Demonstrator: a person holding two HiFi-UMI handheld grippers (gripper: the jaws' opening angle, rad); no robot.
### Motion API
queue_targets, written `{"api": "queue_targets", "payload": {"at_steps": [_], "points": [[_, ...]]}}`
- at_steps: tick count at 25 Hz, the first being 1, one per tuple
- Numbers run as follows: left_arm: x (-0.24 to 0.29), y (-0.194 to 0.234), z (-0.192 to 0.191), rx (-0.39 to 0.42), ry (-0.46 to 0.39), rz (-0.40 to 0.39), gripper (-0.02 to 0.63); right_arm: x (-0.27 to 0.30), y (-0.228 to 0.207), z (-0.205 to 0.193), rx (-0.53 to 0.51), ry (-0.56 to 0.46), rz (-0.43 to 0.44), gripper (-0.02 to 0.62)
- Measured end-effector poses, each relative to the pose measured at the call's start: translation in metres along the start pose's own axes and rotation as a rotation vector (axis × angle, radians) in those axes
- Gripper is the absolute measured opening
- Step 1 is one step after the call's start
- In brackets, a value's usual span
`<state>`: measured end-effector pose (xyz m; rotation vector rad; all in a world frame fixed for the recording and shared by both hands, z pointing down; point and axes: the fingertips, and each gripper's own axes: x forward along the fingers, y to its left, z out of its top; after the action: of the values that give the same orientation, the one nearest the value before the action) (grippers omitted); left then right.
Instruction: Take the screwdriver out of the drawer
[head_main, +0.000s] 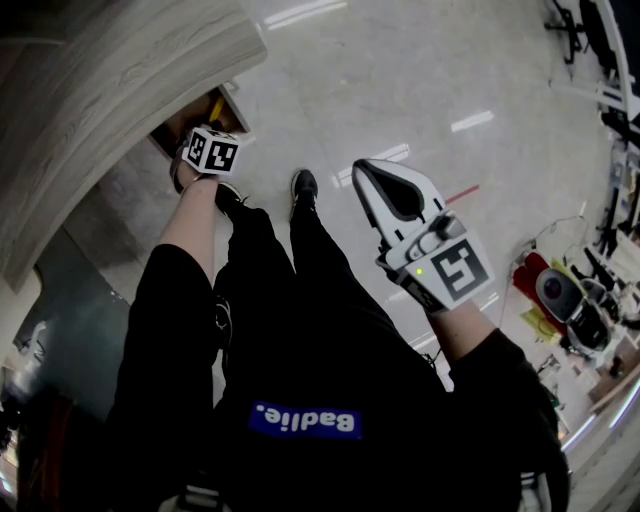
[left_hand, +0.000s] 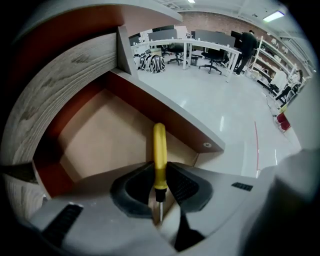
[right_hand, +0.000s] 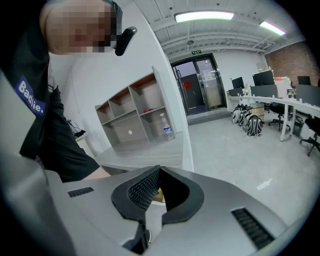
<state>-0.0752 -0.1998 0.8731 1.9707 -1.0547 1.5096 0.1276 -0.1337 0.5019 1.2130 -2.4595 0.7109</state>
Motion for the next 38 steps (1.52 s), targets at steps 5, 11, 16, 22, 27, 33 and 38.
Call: {"api": "queue_targets", "payload": {"at_steps": [5, 11, 16, 22, 27, 33, 38], "points": [[-0.017, -0.003, 0.001, 0.03, 0.0, -0.008, 0.077, -0.003, 0.009, 0.011, 0.0, -0.026, 0.016, 0.029], [-0.059, -0.011, 0.023, 0.038, -0.027, 0.007, 0.077, -0.022, 0.009, 0.038, -0.016, -0.07, 0.046, 0.029], [-0.1, -0.009, 0.034, 0.018, -0.081, 0.015, 0.077, -0.029, 0.012, 0.054, -0.024, -0.093, 0.067, 0.029], [-0.17, -0.015, 0.044, 0.0, -0.184, 0.017, 0.077, -0.041, 0.031, 0.083, -0.067, -0.129, 0.125, 0.029], [-0.227, -0.02, 0.055, -0.048, -0.285, 0.003, 0.077, -0.039, 0.05, 0.099, -0.104, -0.15, 0.174, 0.029], [-0.298, -0.028, 0.07, -0.13, -0.427, -0.007, 0.077, -0.038, 0.073, 0.104, -0.146, -0.146, 0.222, 0.029], [-0.353, -0.038, 0.086, -0.186, -0.561, -0.017, 0.077, -0.033, 0.088, 0.107, -0.168, -0.131, 0.25, 0.029]]}}
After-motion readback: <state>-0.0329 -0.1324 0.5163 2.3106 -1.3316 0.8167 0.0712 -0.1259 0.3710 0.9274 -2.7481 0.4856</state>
